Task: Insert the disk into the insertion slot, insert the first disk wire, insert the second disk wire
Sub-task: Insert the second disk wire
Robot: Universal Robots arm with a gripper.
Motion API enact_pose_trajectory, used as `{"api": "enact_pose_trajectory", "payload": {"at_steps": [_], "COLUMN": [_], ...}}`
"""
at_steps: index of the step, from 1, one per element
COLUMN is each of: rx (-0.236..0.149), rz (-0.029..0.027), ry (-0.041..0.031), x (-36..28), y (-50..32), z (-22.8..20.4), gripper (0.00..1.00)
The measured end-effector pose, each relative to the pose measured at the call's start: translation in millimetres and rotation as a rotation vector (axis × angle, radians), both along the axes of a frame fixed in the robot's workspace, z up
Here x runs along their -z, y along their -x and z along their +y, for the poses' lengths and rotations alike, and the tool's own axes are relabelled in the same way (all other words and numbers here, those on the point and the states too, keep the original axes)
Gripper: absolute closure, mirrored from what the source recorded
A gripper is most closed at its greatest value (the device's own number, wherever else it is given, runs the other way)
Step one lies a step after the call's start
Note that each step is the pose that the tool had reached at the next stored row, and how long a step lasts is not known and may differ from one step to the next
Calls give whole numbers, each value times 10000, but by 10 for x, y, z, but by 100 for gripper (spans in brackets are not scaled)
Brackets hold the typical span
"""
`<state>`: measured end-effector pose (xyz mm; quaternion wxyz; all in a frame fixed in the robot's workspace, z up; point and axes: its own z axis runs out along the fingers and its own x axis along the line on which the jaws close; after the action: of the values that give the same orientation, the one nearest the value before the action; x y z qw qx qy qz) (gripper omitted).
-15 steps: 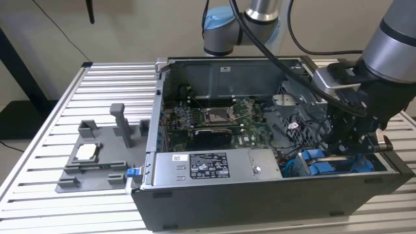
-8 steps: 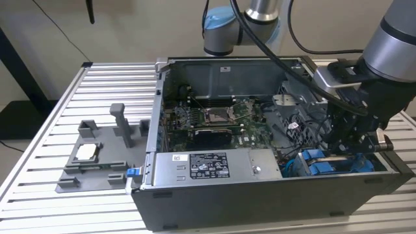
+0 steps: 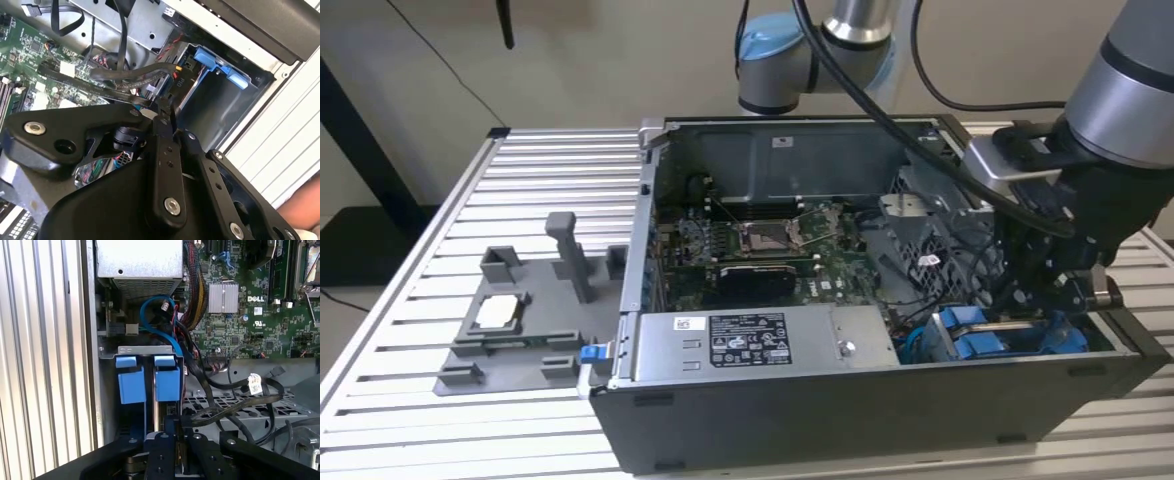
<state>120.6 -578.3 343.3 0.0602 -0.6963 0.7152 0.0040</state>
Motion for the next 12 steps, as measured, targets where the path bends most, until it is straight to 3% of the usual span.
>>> {"api": "enact_pose_trajectory", "payload": {"at_steps": [5, 12], "rx": [-1, -27], "rz": [-29, -270], "ry": [-12, -13], "x": [-1, 3], "y": [0, -1], "z": [-1, -1], "gripper": [84, 84]}}
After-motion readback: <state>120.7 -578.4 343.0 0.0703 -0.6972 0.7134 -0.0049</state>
